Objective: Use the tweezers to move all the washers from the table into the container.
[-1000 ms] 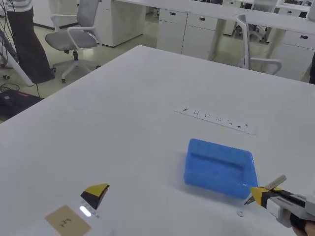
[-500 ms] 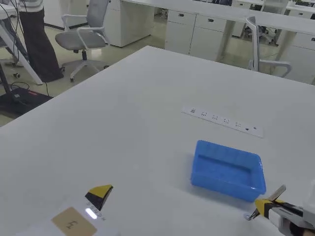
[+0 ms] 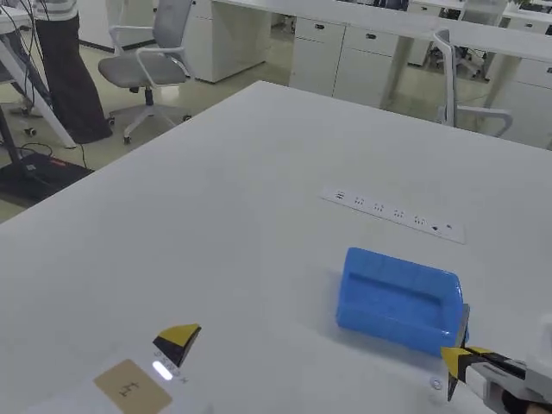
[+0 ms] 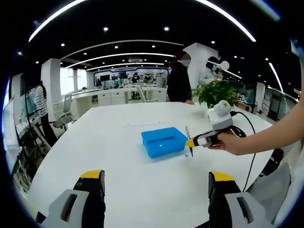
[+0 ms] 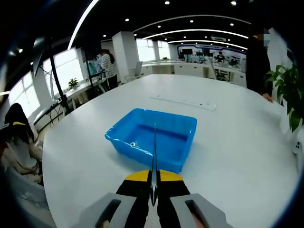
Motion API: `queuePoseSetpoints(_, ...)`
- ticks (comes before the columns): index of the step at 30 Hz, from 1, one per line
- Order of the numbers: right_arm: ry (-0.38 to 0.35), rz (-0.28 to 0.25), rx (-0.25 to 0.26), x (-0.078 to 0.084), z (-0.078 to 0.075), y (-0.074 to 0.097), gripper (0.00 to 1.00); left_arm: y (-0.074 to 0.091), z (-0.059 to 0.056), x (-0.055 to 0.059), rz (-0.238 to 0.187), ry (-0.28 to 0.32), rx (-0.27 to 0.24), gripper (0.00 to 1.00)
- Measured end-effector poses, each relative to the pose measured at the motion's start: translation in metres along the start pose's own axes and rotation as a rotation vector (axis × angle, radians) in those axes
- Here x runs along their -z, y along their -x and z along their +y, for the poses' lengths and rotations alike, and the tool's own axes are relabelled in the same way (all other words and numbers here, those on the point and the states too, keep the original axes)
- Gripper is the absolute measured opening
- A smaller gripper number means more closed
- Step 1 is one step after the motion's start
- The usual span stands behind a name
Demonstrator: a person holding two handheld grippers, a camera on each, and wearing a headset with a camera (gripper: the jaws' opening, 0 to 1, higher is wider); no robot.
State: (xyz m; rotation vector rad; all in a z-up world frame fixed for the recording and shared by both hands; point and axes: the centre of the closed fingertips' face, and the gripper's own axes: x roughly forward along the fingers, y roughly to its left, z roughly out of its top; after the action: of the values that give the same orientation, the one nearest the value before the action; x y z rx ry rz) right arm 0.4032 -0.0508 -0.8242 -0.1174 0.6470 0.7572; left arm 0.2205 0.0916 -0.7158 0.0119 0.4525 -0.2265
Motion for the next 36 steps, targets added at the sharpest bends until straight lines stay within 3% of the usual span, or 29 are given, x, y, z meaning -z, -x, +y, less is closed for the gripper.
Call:
queuePoseSetpoints(2, 0.013, -0.010, -0.032, -0.004, 0.011, 0.006, 0.01, -0.009, -0.006, -0.006, 0.003, -0.024, 0.045, 0.84)
queuePoseSetpoints(4, 0.062, -0.016, -0.067, -0.009, 0.026, 0.015, 0.01, -0.017, -0.006, -0.012, 0.020, -0.050, 0.055, 0.67)
queuePoseSetpoints(6, 0.104, -0.032, -0.080, -0.014, 0.036, 0.026, 0.01, -0.025, -0.009, -0.022, -0.003, -0.092, 0.082, 0.56)
queuePoseSetpoints(11, 0.164, -0.063, -0.144, -0.023, 0.068, 0.053, 0.01, -0.042, -0.012, -0.039, -0.031, -0.107, 0.120, 0.24)
queuePoseSetpoints(14, 0.205, -0.080, -0.165, -0.028, 0.087, 0.073, 0.01, -0.052, -0.019, -0.041, -0.014, -0.100, 0.153, 0.00)
queuePoseSetpoints(20, 0.231, -0.098, -0.234, -0.030, 0.121, 0.100, 0.01, -0.063, -0.040, -0.050, -0.045, -0.080, 0.225, 0.00)
queuePoseSetpoints(24, 0.304, -0.077, -0.256, -0.023, 0.139, 0.106, 0.01, -0.068, -0.056, -0.057, -0.059, -0.099, 0.268, 0.00)
queuePoseSetpoints(30, 0.307, -0.074, -0.266, -0.022, 0.146, 0.102, 0.01, -0.067, -0.079, -0.057, -0.063, -0.120, 0.340, 0.00)
queuePoseSetpoints(34, 0.296, -0.074, -0.256, -0.021, 0.141, 0.098, 0.01, -0.063, -0.091, -0.058, -0.070, -0.104, 0.385, 0.00)
queuePoseSetpoints(36, 0.259, -0.080, -0.256, -0.023, 0.138, 0.096, 0.01, -0.063, -0.093, -0.055, -0.067, -0.110, 0.383, 0.00)
